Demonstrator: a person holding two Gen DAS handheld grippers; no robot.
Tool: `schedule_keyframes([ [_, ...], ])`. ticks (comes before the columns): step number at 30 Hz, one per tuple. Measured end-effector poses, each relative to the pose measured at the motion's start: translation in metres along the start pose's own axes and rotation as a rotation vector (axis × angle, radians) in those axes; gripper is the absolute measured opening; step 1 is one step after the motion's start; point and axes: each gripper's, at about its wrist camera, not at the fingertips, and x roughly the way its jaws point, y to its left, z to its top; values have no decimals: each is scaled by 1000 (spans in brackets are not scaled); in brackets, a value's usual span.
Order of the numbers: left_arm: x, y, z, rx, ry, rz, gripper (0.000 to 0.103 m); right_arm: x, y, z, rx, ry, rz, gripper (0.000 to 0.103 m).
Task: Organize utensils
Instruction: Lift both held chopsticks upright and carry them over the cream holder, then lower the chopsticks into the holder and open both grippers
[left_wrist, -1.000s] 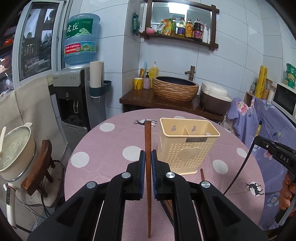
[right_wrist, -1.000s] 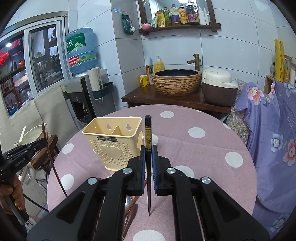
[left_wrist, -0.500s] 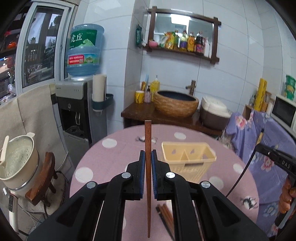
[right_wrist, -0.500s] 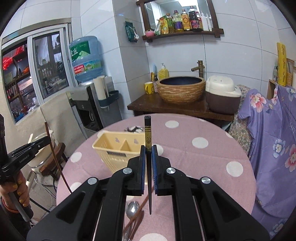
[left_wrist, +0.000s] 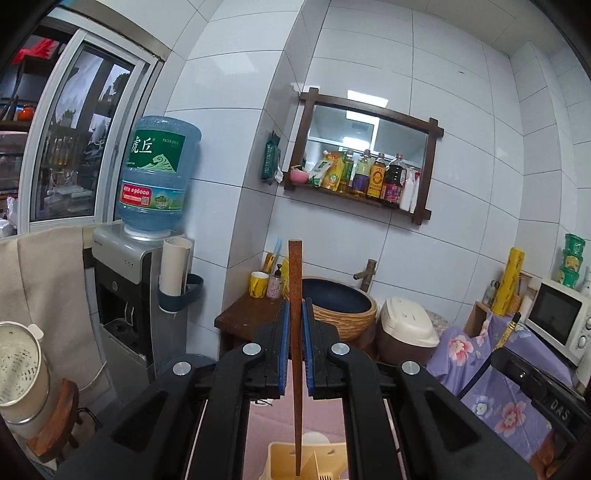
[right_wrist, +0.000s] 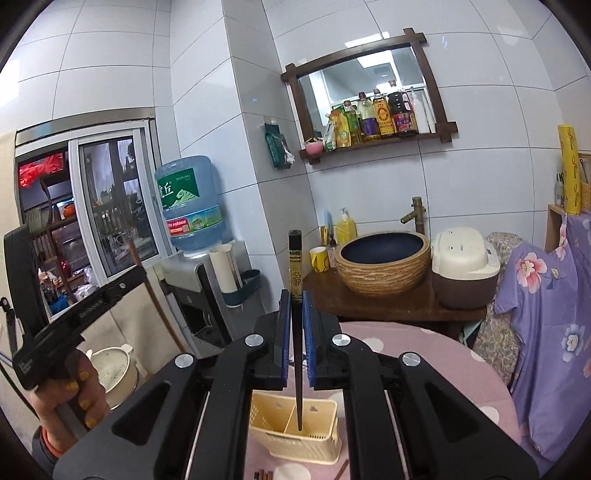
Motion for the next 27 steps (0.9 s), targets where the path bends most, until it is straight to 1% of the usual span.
schedule_keyframes([
  [2, 12, -3, -12, -7, -5, 26, 8, 13, 1, -11, -8, 5, -22, 7],
  [4, 23, -6, -25, -1, -4, 52, 8, 30, 1, -27, -11, 32, -42, 7],
  [5, 28, -6, -30, 1, 4, 51, 8, 36, 0, -34, -8, 42, -48, 7],
  [10, 49, 1, -73, -5, 104, 53, 8, 66, -7, -73, 9, 133, -60, 7],
  [15, 61, 11, -106, -4, 189, 54, 8, 78, -12, -101, 13, 189, -54, 7],
  [21, 72, 22, -126, -16, 257, 59, 8, 88, -13, -120, 22, 236, -49, 7],
  [23, 76, 24, -130, -11, 274, 62, 8, 87, -14, -121, 19, 228, -54, 7],
  [27, 78, 25, -134, 4, 270, 72, 8, 88, -15, -122, 27, 226, -53, 7],
])
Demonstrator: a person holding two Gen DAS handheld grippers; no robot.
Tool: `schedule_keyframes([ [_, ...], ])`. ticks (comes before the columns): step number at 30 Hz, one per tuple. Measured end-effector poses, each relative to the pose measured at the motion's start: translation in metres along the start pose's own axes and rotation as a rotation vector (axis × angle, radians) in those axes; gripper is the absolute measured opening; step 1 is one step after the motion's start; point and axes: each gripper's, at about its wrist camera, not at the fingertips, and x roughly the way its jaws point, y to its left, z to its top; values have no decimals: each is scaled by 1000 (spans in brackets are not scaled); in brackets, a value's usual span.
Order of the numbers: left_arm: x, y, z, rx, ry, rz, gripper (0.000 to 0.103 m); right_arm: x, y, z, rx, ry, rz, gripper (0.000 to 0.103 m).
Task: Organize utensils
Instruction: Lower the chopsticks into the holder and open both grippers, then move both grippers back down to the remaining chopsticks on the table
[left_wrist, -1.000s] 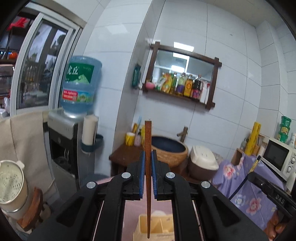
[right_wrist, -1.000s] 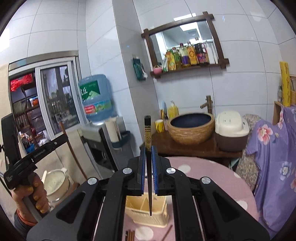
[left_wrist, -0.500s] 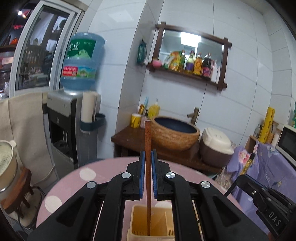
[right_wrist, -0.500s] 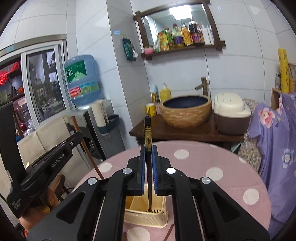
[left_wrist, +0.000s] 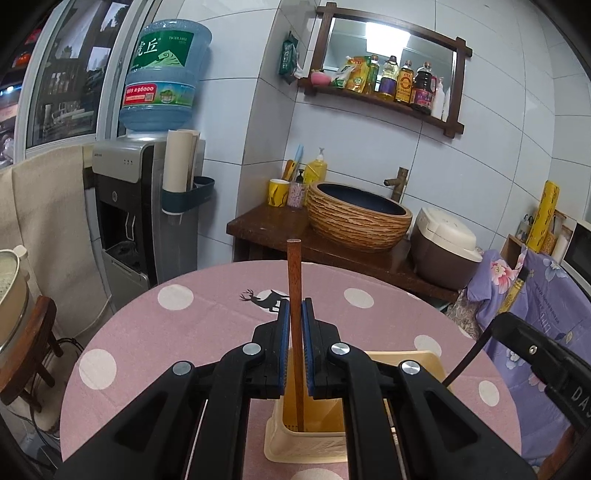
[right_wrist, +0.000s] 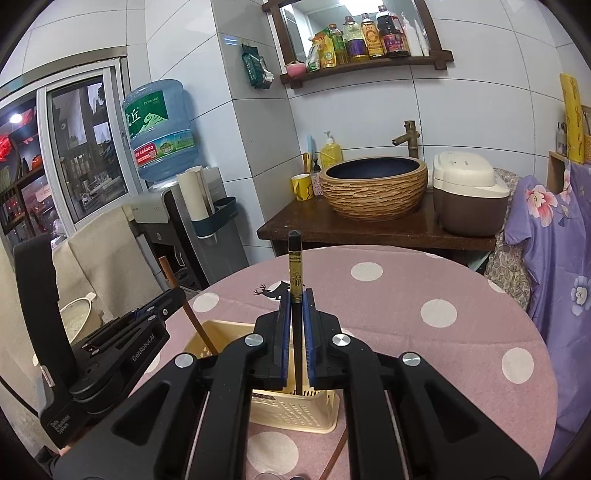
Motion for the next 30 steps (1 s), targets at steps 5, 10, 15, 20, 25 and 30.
schedule_keyframes([
  [5, -5, 0, -1, 0, 6, -19, 8, -3, 0, -3, -9, -13, 4, 15],
  [10, -28, 1, -13, 34, -21, -32, 66, -23, 4, -12, -33, -62, -4, 44],
  [15, -58, 11, -38, 46, -60, 8, 95, -47, 7, -31, -56, -64, -63, 53],
  [20, -72, 25, -72, 50, -43, 42, 97, -66, 6, -61, -82, -50, -82, 60],
  [25, -75, 41, -109, 60, -5, 103, 97, -64, -2, -100, -91, 27, -124, 66],
  [30, -76, 47, -138, 90, 58, 110, 97, -49, -11, -135, -79, 126, -139, 65],
])
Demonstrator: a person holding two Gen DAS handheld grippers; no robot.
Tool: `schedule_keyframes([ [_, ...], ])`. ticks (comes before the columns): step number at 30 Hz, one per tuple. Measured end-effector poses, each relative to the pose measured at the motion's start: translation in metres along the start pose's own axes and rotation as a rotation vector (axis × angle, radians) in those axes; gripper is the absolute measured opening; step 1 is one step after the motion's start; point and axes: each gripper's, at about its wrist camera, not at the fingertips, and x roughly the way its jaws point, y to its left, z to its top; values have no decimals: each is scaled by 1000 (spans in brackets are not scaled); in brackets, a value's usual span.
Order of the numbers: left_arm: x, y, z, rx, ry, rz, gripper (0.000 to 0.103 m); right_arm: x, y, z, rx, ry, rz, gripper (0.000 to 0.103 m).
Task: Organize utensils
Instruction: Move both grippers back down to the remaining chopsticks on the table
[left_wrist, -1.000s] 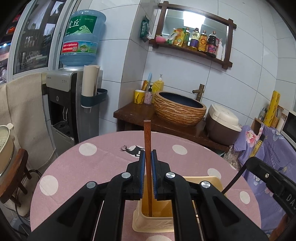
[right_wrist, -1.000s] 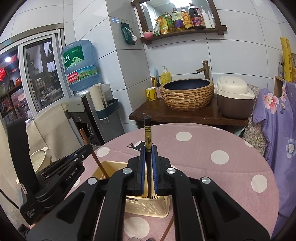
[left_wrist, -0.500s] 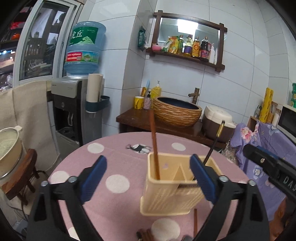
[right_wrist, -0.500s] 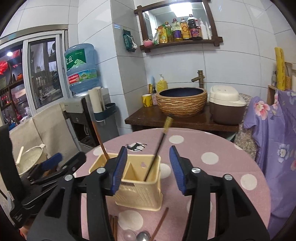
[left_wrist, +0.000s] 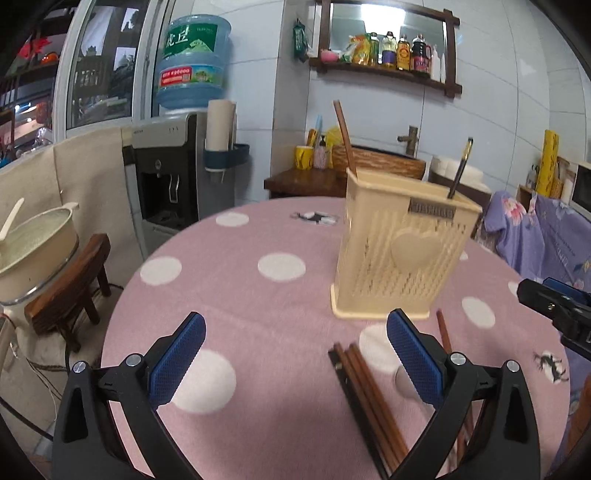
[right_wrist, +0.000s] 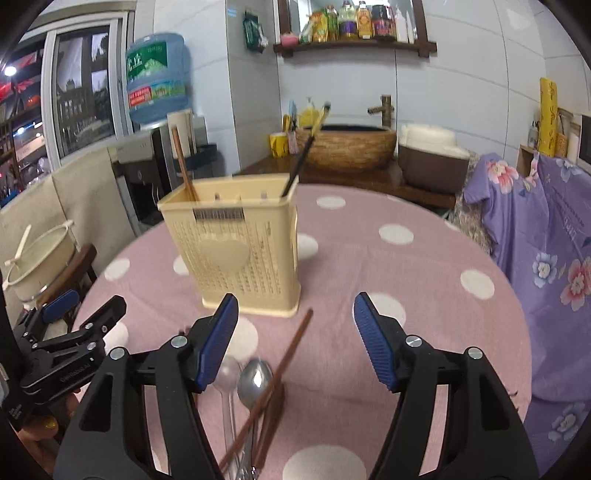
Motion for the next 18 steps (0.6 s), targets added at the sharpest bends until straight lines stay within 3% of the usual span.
schedule_keyframes([
  [4, 2, 0, -16, 32, 38, 51, 97, 18, -3, -19, 32, 80, -5, 65],
  [9, 10, 6, -28, 7, 130, 13, 97, 39, -4, -37, 64, 173, 1, 65],
  [18, 2, 19, -27, -13, 146, 54, 97, 56, -18, -41, 179, 276, 34, 50],
])
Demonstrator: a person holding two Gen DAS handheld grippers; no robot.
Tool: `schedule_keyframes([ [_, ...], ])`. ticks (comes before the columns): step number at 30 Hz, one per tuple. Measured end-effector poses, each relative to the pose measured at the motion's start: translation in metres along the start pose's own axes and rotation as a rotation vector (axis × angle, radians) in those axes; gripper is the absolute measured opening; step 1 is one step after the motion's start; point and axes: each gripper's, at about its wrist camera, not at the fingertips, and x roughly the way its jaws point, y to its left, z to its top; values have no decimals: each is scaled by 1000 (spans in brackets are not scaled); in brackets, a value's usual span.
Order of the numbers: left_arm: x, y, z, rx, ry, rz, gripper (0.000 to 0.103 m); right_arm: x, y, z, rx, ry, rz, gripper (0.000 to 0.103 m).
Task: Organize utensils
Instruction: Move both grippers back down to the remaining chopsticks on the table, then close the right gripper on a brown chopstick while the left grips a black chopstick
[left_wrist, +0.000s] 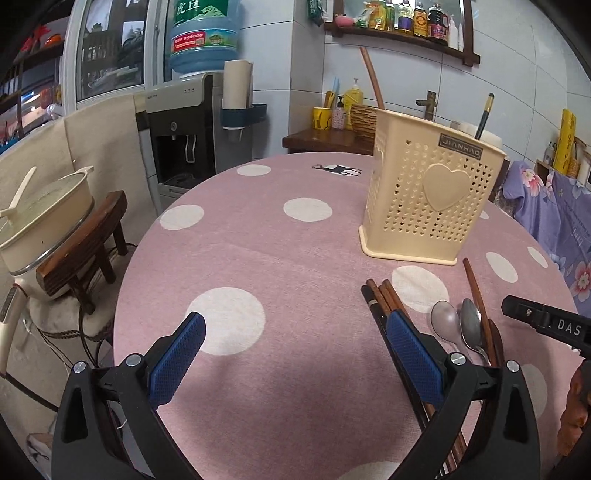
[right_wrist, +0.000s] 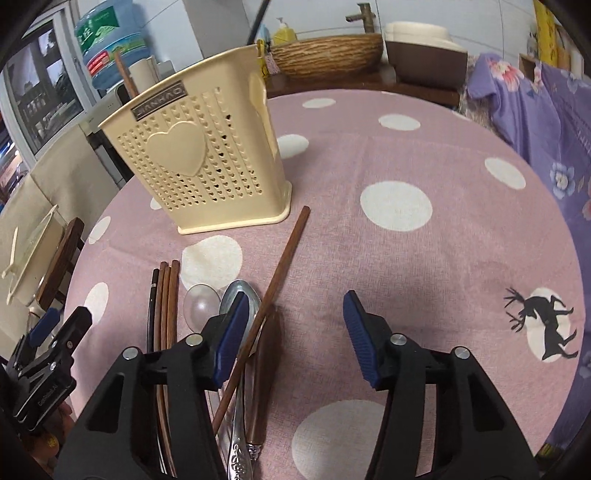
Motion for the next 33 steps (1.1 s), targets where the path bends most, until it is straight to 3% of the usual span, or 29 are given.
schedule_keyframes([
  [9, 3, -6, 0, 15, 53, -34, 91, 18, 5, 17, 47, 74, 36, 35],
  [21, 12, -16, -5, 56, 103, -55, 82, 65, 22, 42, 46, 144, -68, 10],
  [27, 23, -32, -3, 90, 141, -91, 77, 67, 21, 46, 46, 137, -67, 10],
  [33, 38, -53, -4, 160, 179, -67, 68, 63, 16, 43, 49, 139, -37, 9],
])
